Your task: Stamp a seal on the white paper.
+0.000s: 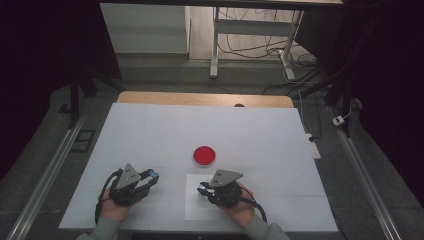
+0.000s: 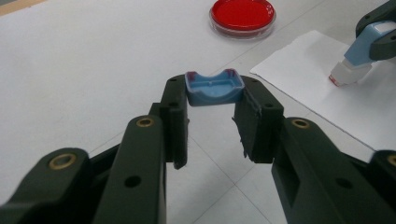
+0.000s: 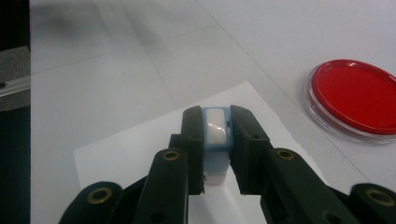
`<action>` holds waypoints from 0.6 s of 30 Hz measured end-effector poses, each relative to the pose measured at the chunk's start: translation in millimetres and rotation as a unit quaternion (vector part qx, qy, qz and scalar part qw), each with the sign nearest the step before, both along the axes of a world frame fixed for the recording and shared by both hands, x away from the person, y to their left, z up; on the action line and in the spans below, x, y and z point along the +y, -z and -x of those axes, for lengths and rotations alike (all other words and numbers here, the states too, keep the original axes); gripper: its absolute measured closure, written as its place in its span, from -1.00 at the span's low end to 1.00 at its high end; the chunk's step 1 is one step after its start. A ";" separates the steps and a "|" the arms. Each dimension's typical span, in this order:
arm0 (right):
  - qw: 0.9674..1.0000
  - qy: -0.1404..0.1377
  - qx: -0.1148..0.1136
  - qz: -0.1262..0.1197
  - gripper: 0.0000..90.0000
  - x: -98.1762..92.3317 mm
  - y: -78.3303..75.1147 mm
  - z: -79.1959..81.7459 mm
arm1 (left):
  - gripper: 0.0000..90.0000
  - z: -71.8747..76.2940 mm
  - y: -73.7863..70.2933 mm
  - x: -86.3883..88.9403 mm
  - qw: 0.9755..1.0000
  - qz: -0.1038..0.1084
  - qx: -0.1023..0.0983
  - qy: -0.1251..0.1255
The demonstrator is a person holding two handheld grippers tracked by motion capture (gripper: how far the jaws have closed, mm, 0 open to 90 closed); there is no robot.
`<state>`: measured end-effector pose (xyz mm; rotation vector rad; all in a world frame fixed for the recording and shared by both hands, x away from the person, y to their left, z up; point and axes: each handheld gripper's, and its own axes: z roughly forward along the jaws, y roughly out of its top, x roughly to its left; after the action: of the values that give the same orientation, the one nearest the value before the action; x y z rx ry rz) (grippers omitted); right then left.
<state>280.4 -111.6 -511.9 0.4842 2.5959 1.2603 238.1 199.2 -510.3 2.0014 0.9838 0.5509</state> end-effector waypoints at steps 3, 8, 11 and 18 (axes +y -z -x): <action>1.000 -0.004 0.001 -0.003 0.68 0.0 -0.2 0.3 | 0.45 -0.1 0.0 0.4 1.000 0.000 0.000 -0.001; 1.000 -0.005 -0.003 -0.014 0.68 -0.4 -4.1 1.8 | 0.45 -0.1 0.0 0.7 1.000 0.001 0.000 -0.001; 1.000 -0.004 -0.006 -0.018 0.68 -1.8 -7.7 2.1 | 0.45 0.0 -0.1 0.7 1.000 0.001 0.000 -0.001; 0.999 0.001 -0.006 -0.038 0.68 -6.8 -15.0 0.7 | 0.45 -0.1 0.0 0.5 1.000 0.001 0.000 -0.001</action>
<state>279.7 -118.4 -496.8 0.4904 2.5452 1.3610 238.2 199.7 -510.2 1.9995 0.9853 0.5515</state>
